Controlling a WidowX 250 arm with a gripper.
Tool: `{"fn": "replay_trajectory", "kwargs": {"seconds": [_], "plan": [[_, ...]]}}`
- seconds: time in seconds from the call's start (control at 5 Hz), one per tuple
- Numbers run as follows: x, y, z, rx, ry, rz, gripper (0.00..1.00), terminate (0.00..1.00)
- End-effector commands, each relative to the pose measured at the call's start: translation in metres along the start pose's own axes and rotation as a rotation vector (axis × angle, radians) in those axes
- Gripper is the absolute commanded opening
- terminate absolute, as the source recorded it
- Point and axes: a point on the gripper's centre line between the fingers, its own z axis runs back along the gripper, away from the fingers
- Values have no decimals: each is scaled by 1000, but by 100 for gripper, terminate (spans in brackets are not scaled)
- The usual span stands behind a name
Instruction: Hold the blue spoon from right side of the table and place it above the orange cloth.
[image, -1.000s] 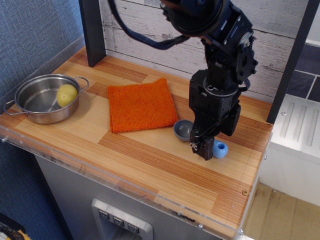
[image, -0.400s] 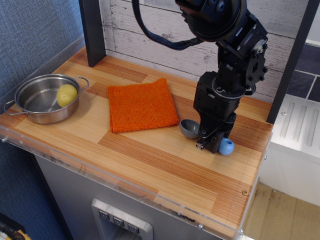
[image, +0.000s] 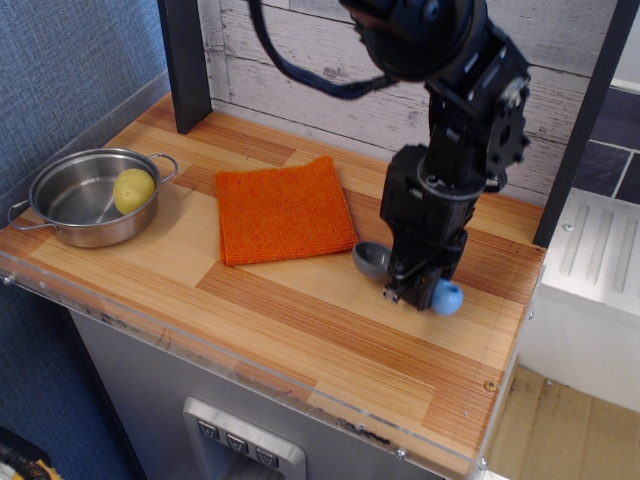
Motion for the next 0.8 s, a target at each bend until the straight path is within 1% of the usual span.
{"fn": "replay_trajectory", "kwargs": {"seconds": [0.0,0.2,0.4,0.6], "plan": [[35,-18,55,-125,-2,9,0,0],[64,-25,68,-158,-31,38,0,0],[101,-33,69,-184,-57,66,0,0],[140,-39,63,-183,-113,72,0,0]]}}
